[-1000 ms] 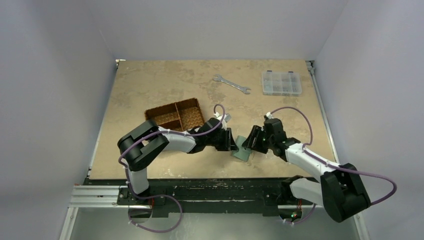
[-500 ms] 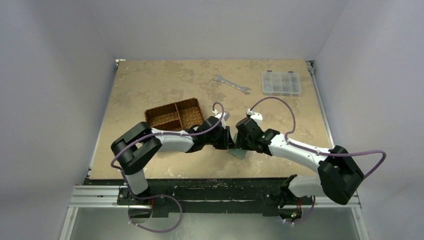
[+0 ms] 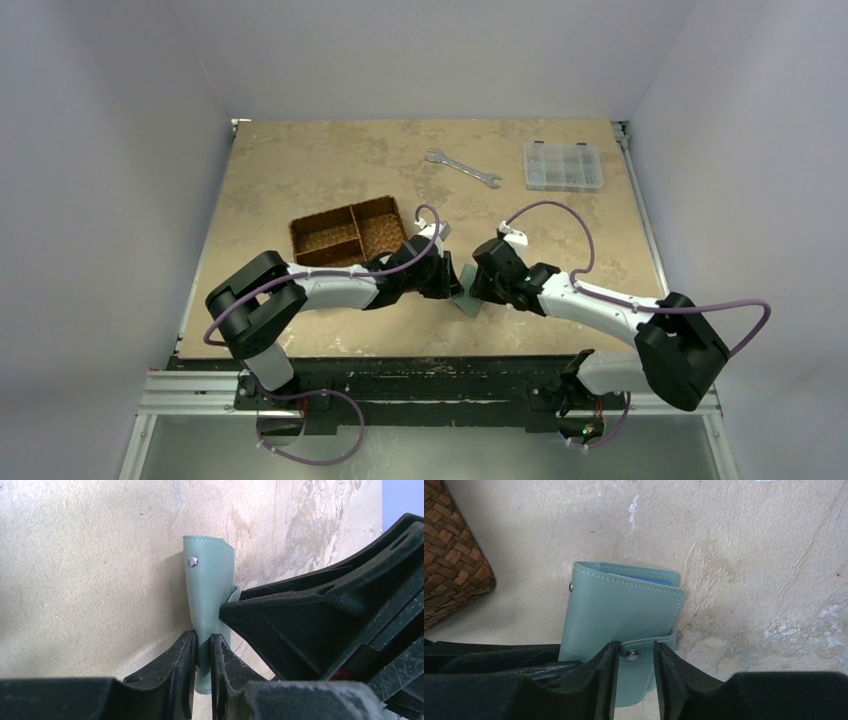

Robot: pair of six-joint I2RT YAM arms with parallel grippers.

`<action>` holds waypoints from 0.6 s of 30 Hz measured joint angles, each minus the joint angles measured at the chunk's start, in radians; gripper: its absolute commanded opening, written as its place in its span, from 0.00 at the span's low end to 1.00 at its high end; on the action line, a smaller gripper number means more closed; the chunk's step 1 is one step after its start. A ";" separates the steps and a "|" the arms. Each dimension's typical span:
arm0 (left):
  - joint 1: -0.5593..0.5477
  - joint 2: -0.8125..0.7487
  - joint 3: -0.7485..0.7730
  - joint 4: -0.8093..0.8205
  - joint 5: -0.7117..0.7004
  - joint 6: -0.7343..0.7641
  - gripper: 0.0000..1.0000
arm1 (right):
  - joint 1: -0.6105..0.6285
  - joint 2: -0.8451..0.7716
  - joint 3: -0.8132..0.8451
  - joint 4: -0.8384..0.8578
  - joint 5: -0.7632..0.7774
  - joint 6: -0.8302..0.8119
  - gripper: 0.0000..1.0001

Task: Put the credit cards into the card holder
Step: Open the card holder at the center of the board.

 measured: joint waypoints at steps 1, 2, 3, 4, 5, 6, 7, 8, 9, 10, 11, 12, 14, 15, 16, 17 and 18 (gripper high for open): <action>0.000 -0.007 -0.003 -0.003 -0.008 0.000 0.00 | 0.000 -0.004 -0.005 0.004 0.000 0.006 0.39; 0.000 -0.013 -0.006 -0.003 -0.014 0.000 0.00 | 0.000 -0.008 -0.009 0.006 0.000 0.010 0.40; 0.000 -0.020 -0.010 -0.002 -0.019 0.000 0.00 | 0.000 -0.014 -0.014 0.009 0.000 0.014 0.40; -0.001 -0.024 -0.012 -0.003 -0.022 0.000 0.00 | 0.000 -0.018 -0.018 0.011 0.000 0.018 0.40; -0.002 -0.028 -0.013 -0.004 -0.024 0.000 0.00 | 0.000 -0.023 -0.023 0.014 0.000 0.021 0.40; -0.002 -0.029 -0.013 -0.003 -0.026 0.000 0.00 | 0.000 -0.026 -0.025 0.015 0.001 0.024 0.37; -0.002 -0.030 -0.013 -0.003 -0.027 0.000 0.00 | 0.000 -0.029 -0.026 0.014 0.003 0.027 0.34; -0.002 -0.031 -0.013 -0.002 -0.028 0.000 0.00 | 0.000 -0.031 -0.027 0.013 0.005 0.032 0.29; -0.002 -0.032 -0.013 0.000 -0.028 0.000 0.00 | 0.000 -0.032 -0.027 0.012 0.008 0.036 0.23; -0.003 -0.034 -0.014 0.003 -0.028 0.000 0.00 | 0.001 -0.036 -0.029 0.015 0.012 0.049 0.16; -0.004 -0.036 -0.016 0.006 -0.029 0.000 0.00 | 0.003 -0.040 -0.033 0.019 0.014 0.056 0.10; -0.005 -0.038 -0.016 0.011 -0.029 0.000 0.00 | 0.004 -0.049 -0.042 0.026 0.014 0.065 0.02; -0.008 -0.041 -0.018 0.016 -0.031 0.000 0.00 | 0.004 -0.071 -0.063 0.043 0.014 0.084 0.00; -0.008 -0.042 -0.018 0.017 -0.034 0.000 0.00 | 0.001 -0.087 -0.081 0.057 0.014 0.101 0.00; -0.008 -0.043 -0.020 0.019 -0.035 0.000 0.00 | -0.001 -0.099 -0.094 0.066 0.013 0.113 0.00; -0.008 -0.043 -0.021 0.019 -0.037 0.000 0.00 | -0.003 -0.113 -0.108 0.077 0.011 0.126 0.00; -0.009 -0.045 -0.023 0.019 -0.038 0.000 0.00 | -0.005 -0.127 -0.122 0.086 0.010 0.141 0.00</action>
